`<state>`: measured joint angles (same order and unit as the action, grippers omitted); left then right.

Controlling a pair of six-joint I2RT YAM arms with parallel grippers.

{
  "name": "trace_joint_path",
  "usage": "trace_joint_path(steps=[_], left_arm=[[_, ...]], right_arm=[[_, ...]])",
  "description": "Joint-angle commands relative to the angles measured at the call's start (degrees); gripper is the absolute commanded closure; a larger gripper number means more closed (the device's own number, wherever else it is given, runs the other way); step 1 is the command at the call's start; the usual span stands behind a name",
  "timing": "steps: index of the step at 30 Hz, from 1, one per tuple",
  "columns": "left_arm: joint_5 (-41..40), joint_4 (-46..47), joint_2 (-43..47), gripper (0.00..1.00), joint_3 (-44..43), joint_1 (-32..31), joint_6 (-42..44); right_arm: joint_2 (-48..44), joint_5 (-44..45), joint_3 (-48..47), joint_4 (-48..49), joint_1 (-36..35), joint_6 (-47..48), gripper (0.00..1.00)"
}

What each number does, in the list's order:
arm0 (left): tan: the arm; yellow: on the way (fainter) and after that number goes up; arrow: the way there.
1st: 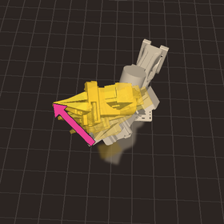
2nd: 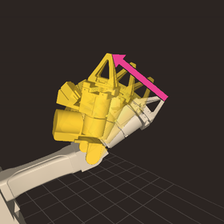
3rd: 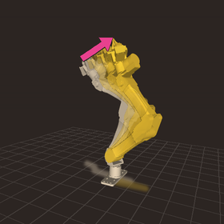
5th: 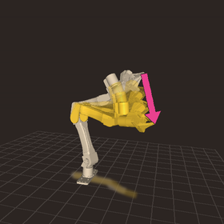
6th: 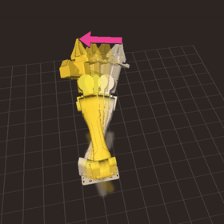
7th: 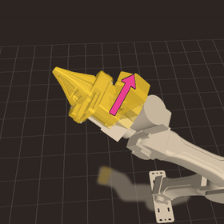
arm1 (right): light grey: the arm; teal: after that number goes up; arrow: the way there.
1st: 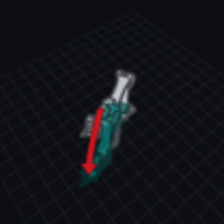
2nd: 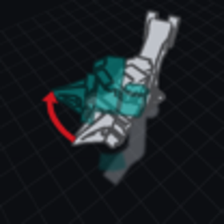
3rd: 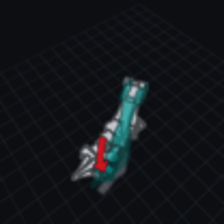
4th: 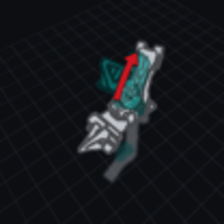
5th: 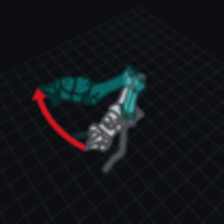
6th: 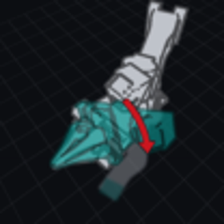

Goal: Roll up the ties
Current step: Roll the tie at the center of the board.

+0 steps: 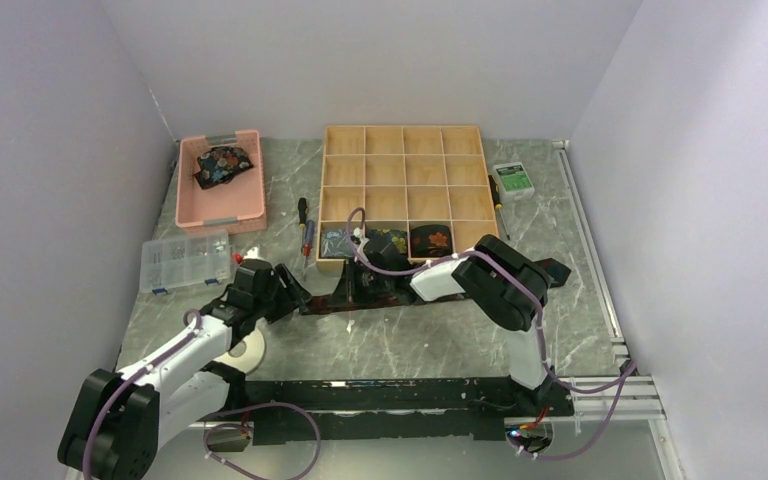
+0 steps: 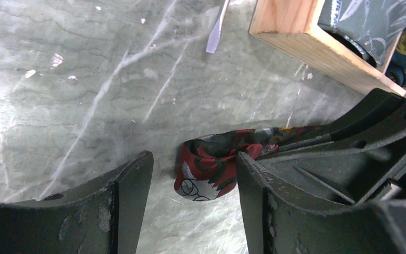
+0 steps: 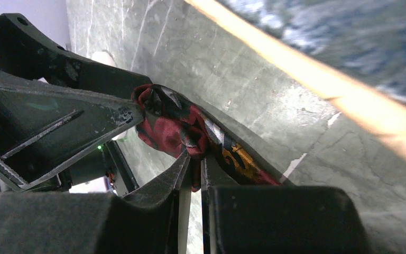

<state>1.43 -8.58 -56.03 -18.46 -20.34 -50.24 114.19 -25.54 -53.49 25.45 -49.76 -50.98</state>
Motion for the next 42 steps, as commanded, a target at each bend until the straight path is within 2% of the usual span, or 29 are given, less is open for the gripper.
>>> trace_joint_path(steps=[1, 8, 19, 35, 42], left_arm=[[4.1, 4.1, 1.8, 0.34, 2.3, 0.6, 2.0], [4.6, 4.1, 4.8, 0.30, 4.4, 1.3, 2.3], [7.8, 11.0, -3.9, 0.35, 3.2, 2.4, 3.3], [5.0, 6.8, 4.3, 0.36, 5.8, 2.6, 1.4], [4.6, 6.2, 4.7, 0.37, 5.8, 2.7, 1.3]], right_arm=[[-0.2, 0.6, 1.9, -0.4, 2.1, -0.2, 0.86], [-1.2, 0.7, 2.1, -0.4, 3.0, 0.8, 0.86], [-2.3, 1.3, 0.3, -3.1, 2.6, 3.0, 0.85], [-2.4, 2.1, -8.0, -9.1, 0.1, 7.0, 0.74], [-3.8, 4.2, -7.8, -11.3, -0.1, 7.6, 0.60]])
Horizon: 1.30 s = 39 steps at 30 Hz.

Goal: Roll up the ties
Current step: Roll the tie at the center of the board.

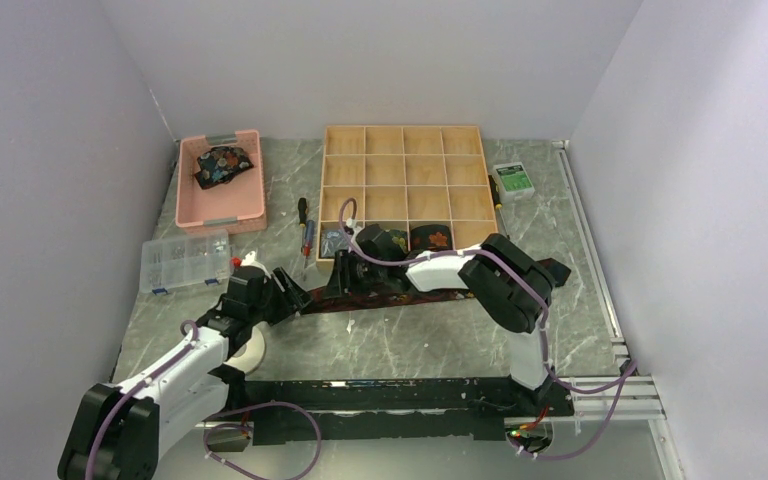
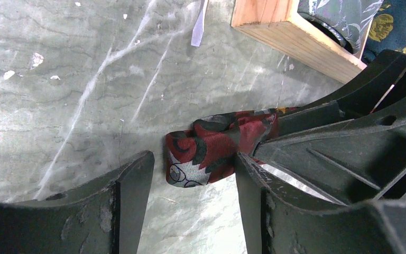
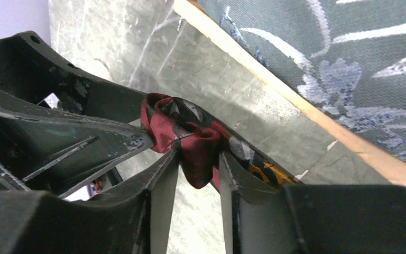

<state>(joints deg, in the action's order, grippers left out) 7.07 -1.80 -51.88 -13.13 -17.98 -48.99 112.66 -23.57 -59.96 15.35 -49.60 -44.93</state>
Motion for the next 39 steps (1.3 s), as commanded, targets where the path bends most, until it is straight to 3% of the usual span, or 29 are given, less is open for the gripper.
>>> trace_joint_path(steps=[1, 8, 13, 24, 31, 39], left_arm=[[-1.0, -0.6, 0.6, 0.37, 0.4, 0.3, 0.1], [-1.0, -0.7, 0.7, 0.37, 0.5, 0.3, 0.1], [-1.2, -1.2, 1.3, 0.37, 0.5, 0.3, -0.3], [-2.0, -3.0, 4.1, 0.39, 1.0, 0.3, -0.9], [-1.4, -2.8, 3.6, 0.40, 1.0, 0.3, -0.7], [-2.3, -4.8, 5.0, 0.40, 0.9, 0.3, -1.3]], right_arm=[[-2.7, 2.6, -1.1, -1.5, -0.3, 1.5, 0.58], [-4.0, 3.5, -0.8, -2.0, -0.3, 0.2, 0.49], [-3.3, 2.4, -1.1, -0.5, -0.2, -1.9, 0.48], [1.2, -4.2, -1.7, 8.2, -0.2, -8.6, 0.81], [4.4, -7.5, -0.1, 16.5, -0.3, -14.7, 0.87], [6.0, -7.3, 1.8, 18.4, -0.2, -15.6, 0.90]])
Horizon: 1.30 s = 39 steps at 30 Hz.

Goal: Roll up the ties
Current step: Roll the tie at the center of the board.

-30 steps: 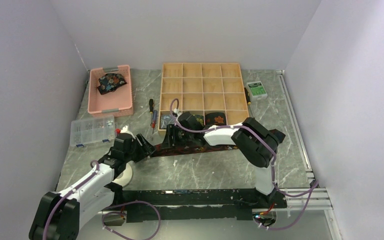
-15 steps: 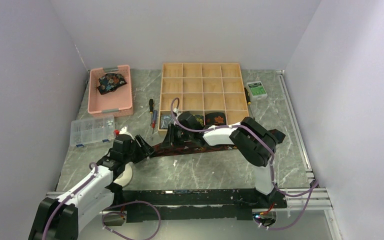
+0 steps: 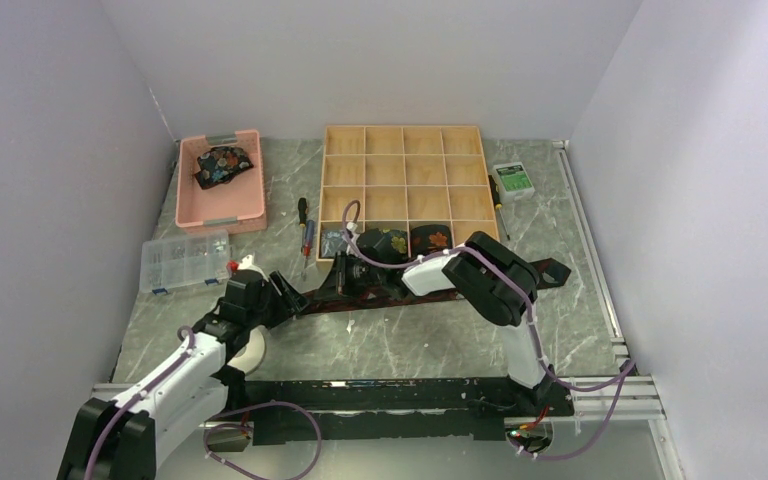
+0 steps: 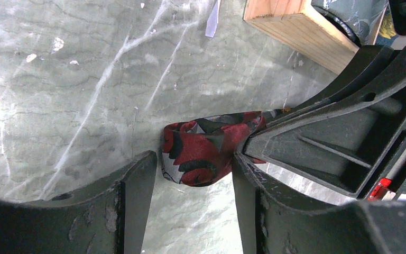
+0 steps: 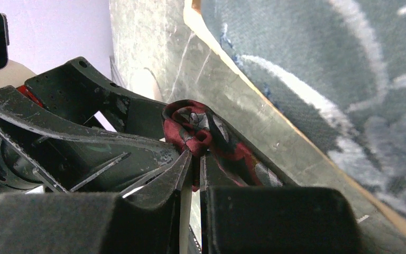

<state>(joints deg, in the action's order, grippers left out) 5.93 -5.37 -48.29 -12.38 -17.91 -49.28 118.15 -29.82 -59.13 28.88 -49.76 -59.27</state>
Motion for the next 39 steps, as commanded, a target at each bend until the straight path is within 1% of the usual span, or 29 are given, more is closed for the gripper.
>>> trace_joint_path(steps=[1, 7, 12, 16, 22, 25, 28, 31, 35, 39], left_arm=[[-1.6, -2.0, 2.1, 0.40, 0.1, 0.2, -1.2], [-4.0, -6.0, 6.4, 0.38, -0.4, 0.2, -1.6], [-3.6, -5.8, 5.1, 0.39, -1.1, 0.2, -0.3], [-3.2, -4.9, 5.1, 0.34, -1.5, 0.2, 0.9], [-3.9, -3.4, 9.4, 0.28, 0.2, 0.0, 0.9], [-0.8, -0.5, 6.9, 0.30, -0.2, 0.0, 0.2], [2.3, 1.6, 1.0, 0.36, -1.4, 0.0, 0.3], [3.6, 3.4, -4.2, 0.38, -1.5, 0.0, 0.2], [4.5, 6.8, -5.2, 0.38, 0.1, 0.1, -0.6], [5.2, 7.9, -5.2, 0.39, 0.1, 0.0, -0.1]], right_arm=[[0.4, -1.0, 1.2, 4.9, -0.1, -1.0, 0.90], [-3.0, 1.1, 4.6, 3.5, 0.3, 0.9, 0.90], [-4.1, 1.8, 7.1, 5.0, 1.0, 0.0, 0.90], [-4.8, 2.4, 7.0, 4.5, 1.0, -0.1, 0.89], [-5.8, 3.0, 6.1, 2.5, 1.1, 0.6, 0.89], [-4.9, 3.1, 5.9, 2.1, 1.3, 0.8, 0.89], [-4.6, 3.2, 6.2, 1.9, 1.6, 1.0, 0.89], [-4.8, 4.0, 6.2, 0.0, 1.8, 2.4, 0.90], [-4.8, 4.2, 6.9, -0.3, 2.1, 2.8, 0.90], [-4.6, 4.3, 6.8, -0.8, 2.1, 3.3, 0.90]])
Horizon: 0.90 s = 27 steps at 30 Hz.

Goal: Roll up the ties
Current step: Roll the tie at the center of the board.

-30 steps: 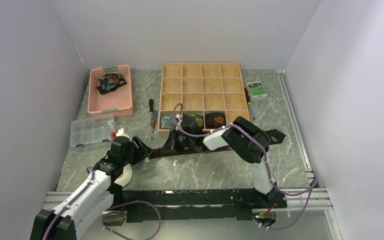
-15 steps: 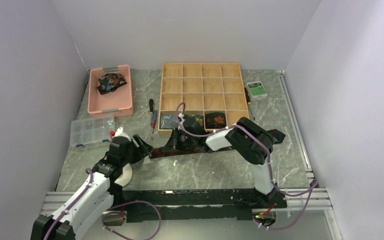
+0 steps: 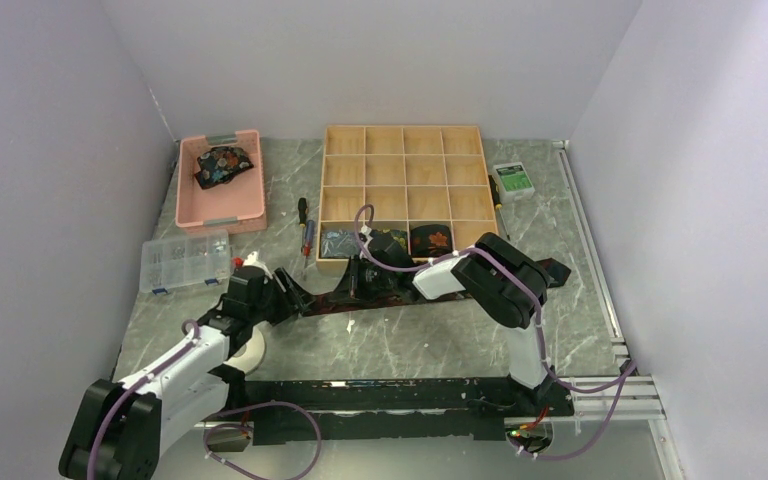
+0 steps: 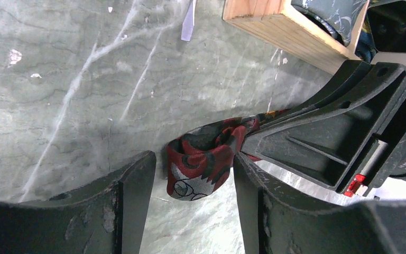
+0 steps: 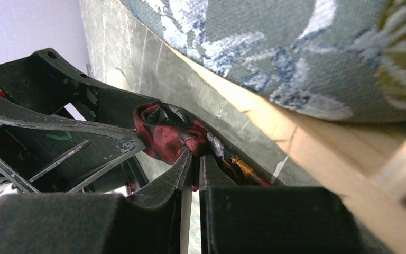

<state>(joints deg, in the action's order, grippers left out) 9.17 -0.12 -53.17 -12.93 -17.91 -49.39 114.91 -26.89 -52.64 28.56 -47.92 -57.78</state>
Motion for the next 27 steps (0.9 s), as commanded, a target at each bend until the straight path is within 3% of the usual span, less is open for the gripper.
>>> trace_joint_path(steps=[1, 11, 19, 21, 27], left_arm=[[2.4, 2.9, -0.5, 0.40, 0.5, 0.1, 0.3], [6.3, 7.6, -3.6, 0.57, 1.7, 0.1, 0.9], [7.4, 5.5, -3.9, 0.96, -0.3, 0.1, 2.7], [6.4, 2.4, -3.2, 0.97, -1.7, 0.1, 3.7], [-2.1, -12.9, -1.8, 0.97, -8.7, 0.1, 6.9]], right_arm=[[-1.4, 1.4, 0.2, -0.6, 0.3, 1.8, 0.90], [-0.8, 1.9, 0.5, -0.6, 0.3, 1.7, 0.90], [-1.1, 2.3, -0.1, -1.7, 0.3, 2.4, 0.90], [-2.2, 3.1, -0.7, -3.4, 0.3, 3.4, 0.89], [-8.5, 8.0, -1.7, -13.1, 0.4, 9.3, 0.52]])
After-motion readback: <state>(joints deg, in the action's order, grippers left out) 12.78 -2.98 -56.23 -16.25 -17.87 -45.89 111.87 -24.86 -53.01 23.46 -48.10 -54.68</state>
